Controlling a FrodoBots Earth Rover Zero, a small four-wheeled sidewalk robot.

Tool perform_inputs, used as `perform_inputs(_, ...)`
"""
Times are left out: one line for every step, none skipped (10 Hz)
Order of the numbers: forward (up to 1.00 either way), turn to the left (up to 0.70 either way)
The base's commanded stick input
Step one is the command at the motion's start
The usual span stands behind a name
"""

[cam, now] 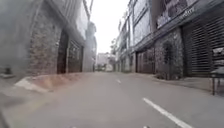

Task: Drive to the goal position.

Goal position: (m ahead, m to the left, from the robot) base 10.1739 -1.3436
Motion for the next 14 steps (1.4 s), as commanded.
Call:
perform_inputs(0.85,-0.09)
perform_inputs(0.85,-0.09)
perform_inputs(0.85,-0.08)
perform_inputs(0.85,-0.08)
perform_inputs(0.85,-0.13)
perform_inputs(0.85,-0.34)
perform_inputs(0.85,-0.34)
perform_inputs(0.85,-0.34)
perform_inputs(0.85,-0.34)
perform_inputs(0.85,-0.34)
perform_inputs(0.85,-0.34)
perform_inputs(0.85,-0.32)
perform_inputs(0.85,-0.29)
perform_inputs(0.85,-0.3)
